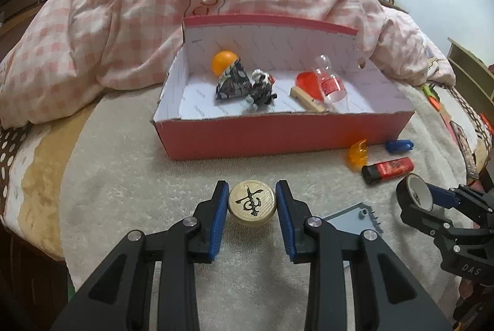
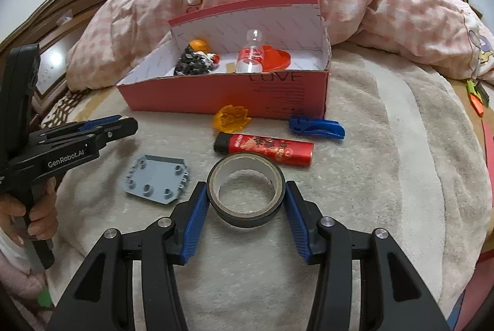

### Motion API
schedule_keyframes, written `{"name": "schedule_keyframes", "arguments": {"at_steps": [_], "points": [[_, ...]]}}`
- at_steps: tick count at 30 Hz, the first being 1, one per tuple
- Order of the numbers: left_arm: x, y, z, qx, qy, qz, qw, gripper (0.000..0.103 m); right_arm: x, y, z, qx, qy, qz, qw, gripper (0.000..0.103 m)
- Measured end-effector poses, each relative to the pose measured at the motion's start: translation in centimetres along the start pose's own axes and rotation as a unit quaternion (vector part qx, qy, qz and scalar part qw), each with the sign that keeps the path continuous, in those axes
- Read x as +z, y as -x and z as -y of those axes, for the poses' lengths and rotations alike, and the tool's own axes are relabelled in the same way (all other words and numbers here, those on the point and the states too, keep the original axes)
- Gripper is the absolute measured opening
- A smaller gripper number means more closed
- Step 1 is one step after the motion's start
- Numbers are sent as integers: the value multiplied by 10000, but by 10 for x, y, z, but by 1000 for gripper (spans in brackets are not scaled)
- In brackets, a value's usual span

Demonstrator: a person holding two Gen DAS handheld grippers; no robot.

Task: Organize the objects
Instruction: 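Carry the tape roll and chess piece into the shoebox with both grippers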

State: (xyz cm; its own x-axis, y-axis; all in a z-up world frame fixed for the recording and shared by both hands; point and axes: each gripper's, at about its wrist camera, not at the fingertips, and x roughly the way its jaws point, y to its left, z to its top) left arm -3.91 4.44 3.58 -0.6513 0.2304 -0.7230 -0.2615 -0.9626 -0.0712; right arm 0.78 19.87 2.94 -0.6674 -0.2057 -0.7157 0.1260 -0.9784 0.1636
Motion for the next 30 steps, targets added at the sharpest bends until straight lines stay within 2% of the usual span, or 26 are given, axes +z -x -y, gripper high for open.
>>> {"name": "schedule_keyframes", "arguments": {"at_steps": [11,19,30], "points": [[11,7,-2,24,78,79,9999,31,13,14,-17,252,273,263,9990,50],[20,11,4,-1,41,184,9998,31,26,11,-18,343,252,358,9985,50],[42,16,15,-118,-59,460,9989,31,49,12,-15,210,240,576,9978,50]]}}
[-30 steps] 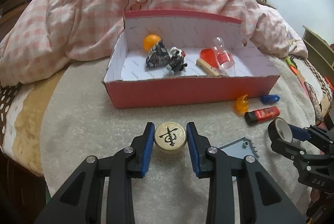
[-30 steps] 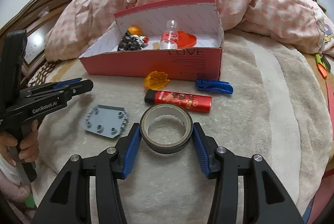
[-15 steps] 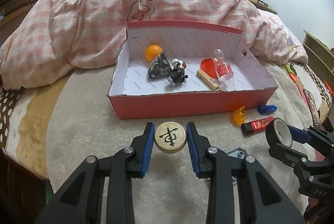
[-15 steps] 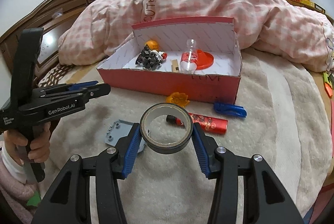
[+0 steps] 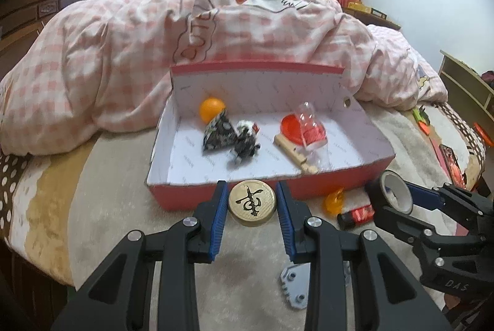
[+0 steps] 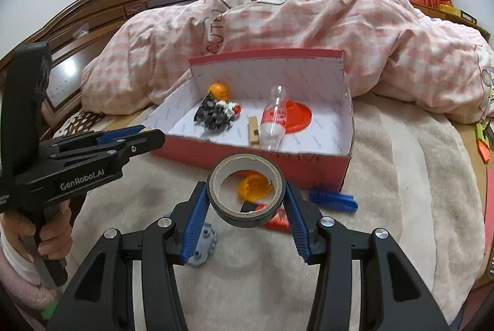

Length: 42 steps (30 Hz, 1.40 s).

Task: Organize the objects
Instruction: 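Carry the tape roll and chess piece into the shoebox with both grippers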

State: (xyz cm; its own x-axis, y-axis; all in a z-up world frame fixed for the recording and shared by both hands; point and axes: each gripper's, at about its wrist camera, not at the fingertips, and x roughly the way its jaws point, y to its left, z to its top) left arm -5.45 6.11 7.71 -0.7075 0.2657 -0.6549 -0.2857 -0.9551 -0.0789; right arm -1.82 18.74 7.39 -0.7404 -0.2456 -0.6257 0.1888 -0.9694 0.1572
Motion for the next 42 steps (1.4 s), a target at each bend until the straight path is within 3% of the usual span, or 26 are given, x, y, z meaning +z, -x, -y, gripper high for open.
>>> {"name": "schedule_keyframes", "arguments": {"at_steps": [7,14,26,36,42], "points": [[20,-9,6,55,-116,204,9997,31,21,-5,2,-134,-47,201,9997,50],[35,-34,2,174,-46,160,9997,31,35,-15,10,-301,-145,308,9990,50],[41,-88,-18,608,289,-256,9974,31,30,-27,24,-424,-340,208,9983,50],[49,-106,-27,890,414,-323,9946,31,29,-30,21,-466,-256,203,9984,50],[46,-124,-28,839,479,-633,9933,31,29,-30,20,-455,-225,204,9985,50]]}}
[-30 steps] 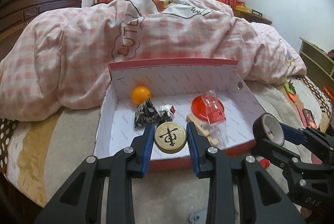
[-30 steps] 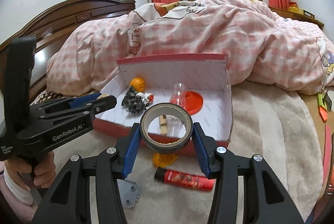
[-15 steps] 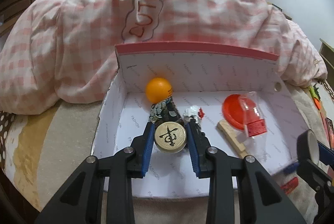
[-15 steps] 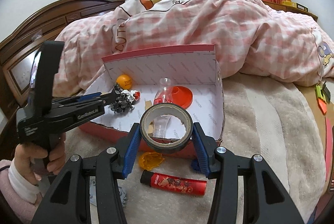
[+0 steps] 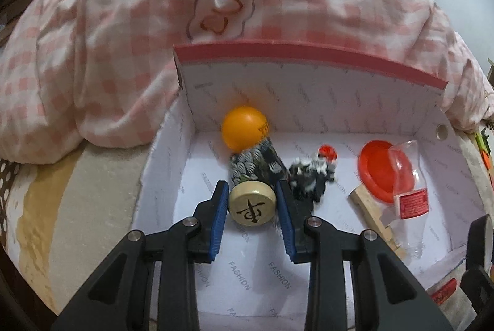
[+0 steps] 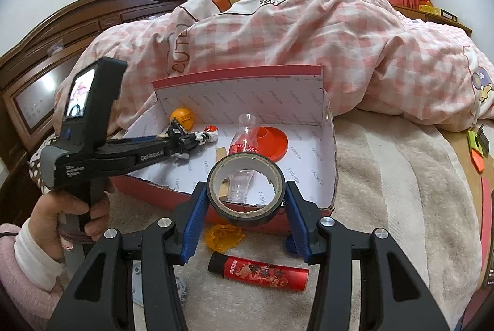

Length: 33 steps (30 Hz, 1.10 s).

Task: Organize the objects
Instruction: 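Carry the tape roll and chess piece into the shoebox with both grippers, then open the left gripper to drop the chess piece while the right releases the tape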

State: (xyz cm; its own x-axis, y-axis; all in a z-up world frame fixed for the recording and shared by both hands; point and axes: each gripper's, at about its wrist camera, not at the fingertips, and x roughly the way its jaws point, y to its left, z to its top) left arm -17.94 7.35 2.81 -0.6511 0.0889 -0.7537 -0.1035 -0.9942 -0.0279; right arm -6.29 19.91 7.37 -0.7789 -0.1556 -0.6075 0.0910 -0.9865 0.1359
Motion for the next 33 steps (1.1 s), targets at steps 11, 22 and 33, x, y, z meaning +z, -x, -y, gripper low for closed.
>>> {"name": "schedule_keyframes", "arguments": {"at_steps": [11,22,33], "points": [[-6,-7,9,100,-47,-66,9999,43,2,-3,-1,10,28,-26,10000,50],[-7,-8,11,106,-44,-52,9999,43,25,-37,-4,69,118,-201,9997,50],[-9,-8,19,95,-23,-37,9999,43,34,-76,-8,-95,269,-461,9985,50]]}}
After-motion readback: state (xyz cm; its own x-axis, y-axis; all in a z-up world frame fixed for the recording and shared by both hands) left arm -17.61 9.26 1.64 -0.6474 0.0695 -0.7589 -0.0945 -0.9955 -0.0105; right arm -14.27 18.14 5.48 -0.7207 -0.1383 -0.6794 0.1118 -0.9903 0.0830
